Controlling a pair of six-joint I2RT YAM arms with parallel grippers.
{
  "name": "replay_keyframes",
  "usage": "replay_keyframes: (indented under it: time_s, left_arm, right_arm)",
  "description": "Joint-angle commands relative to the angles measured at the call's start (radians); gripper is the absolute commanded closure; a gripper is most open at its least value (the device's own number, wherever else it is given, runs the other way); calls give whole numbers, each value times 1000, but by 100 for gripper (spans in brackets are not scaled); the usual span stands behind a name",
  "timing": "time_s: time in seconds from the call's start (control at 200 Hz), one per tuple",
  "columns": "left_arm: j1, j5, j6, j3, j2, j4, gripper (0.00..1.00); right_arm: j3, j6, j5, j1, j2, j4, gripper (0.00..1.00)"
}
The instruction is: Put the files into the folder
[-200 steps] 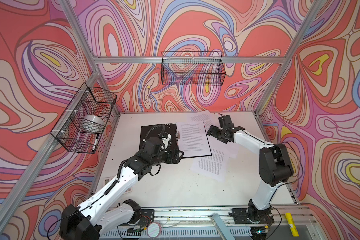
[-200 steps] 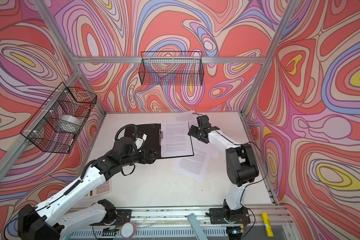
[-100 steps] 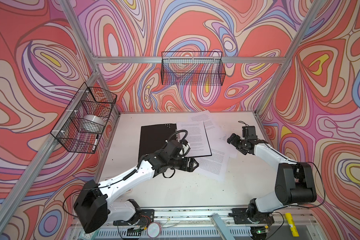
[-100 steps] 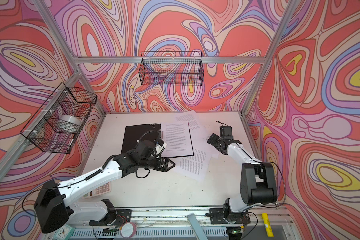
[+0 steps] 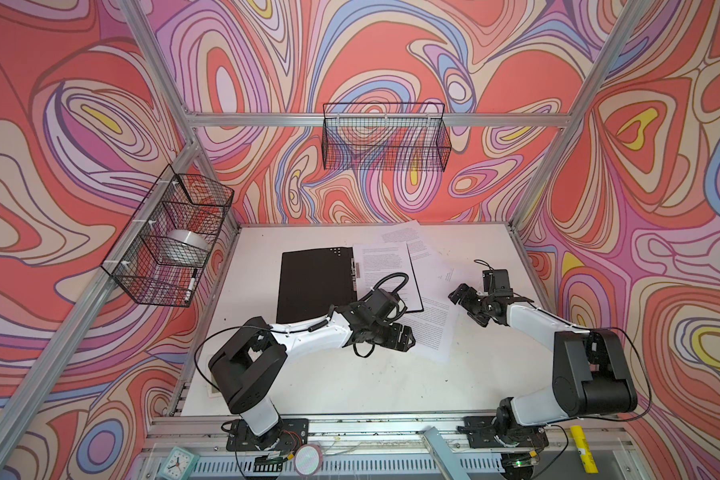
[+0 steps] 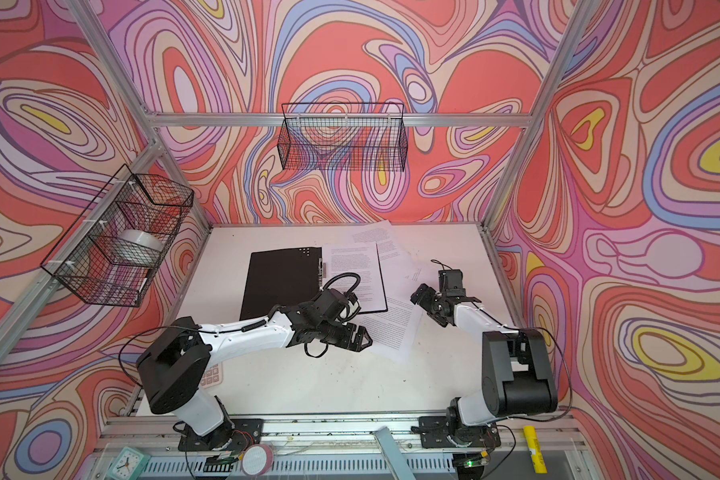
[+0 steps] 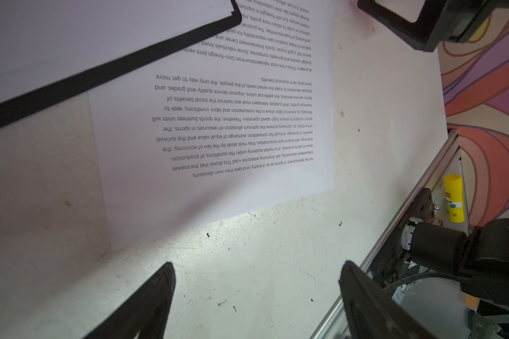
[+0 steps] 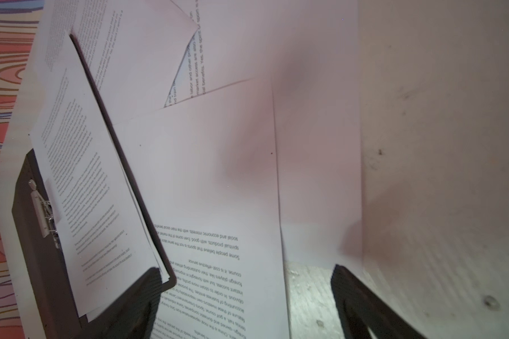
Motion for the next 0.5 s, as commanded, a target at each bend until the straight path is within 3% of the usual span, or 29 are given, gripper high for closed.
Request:
replay_keyframes:
  time_s: [0.0, 0.496]
  left_arm:
    - [-2, 4, 3, 53, 45, 43, 9]
    - [-3, 8, 12, 98, 208, 86, 9]
  right_arm:
    - [-12, 6, -40, -4, 6, 45, 5]
    - [1, 14, -133, -4, 139, 106, 4]
